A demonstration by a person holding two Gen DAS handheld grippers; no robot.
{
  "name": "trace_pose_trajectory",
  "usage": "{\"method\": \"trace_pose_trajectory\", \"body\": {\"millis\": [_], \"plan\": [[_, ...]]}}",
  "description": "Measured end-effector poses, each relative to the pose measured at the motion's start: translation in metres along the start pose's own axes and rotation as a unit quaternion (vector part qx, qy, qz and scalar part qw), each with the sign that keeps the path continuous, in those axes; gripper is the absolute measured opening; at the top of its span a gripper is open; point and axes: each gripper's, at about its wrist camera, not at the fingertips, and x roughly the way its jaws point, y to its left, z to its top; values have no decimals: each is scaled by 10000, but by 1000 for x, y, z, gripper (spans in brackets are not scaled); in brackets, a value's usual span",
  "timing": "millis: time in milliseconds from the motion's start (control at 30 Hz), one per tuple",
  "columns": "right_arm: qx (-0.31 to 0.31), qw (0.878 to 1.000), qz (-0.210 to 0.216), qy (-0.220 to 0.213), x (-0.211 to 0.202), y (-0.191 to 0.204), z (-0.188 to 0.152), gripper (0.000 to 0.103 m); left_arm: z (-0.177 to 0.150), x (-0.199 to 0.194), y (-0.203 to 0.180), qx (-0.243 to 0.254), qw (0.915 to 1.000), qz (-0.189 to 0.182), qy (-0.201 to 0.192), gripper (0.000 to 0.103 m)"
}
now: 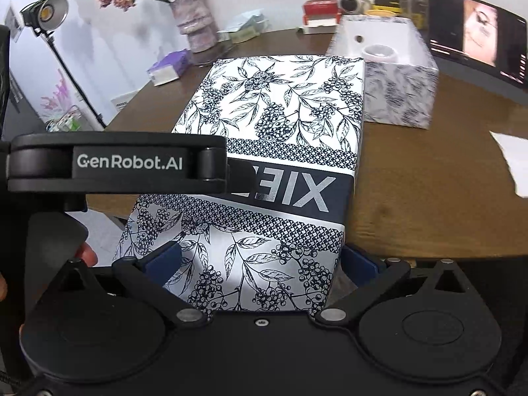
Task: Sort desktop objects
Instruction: 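Lift the XIEFURN lid with the left gripper and carry it toward the open box, then carry the XIEFURN lid over the open floral box and align it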
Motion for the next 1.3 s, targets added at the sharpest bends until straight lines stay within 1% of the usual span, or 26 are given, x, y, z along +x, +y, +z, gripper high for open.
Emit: {"method": "trace_pose_trajectory", "body": {"millis": [300,467,733,900,1300], "plan": [[257,9993,-254,-56,-16,-24,-6,103,1,4,-28,197,9994,-292,-17,102],[292,9991,-298,-111,-19,-32,3,103,12,5,-37,252,9990,-352,-126,102],[218,9987,-351,-281,-20,-42,30,103,37,10,-48,187,9987,-395,-261,102],[173,9985,-359,-374,-17,-53,52,103,56,19,-54,108,9987,-417,-276,102],[22,9990,-310,-336,7,-85,104,103,106,56,-65,-88,9989,-370,-260,102]]}}
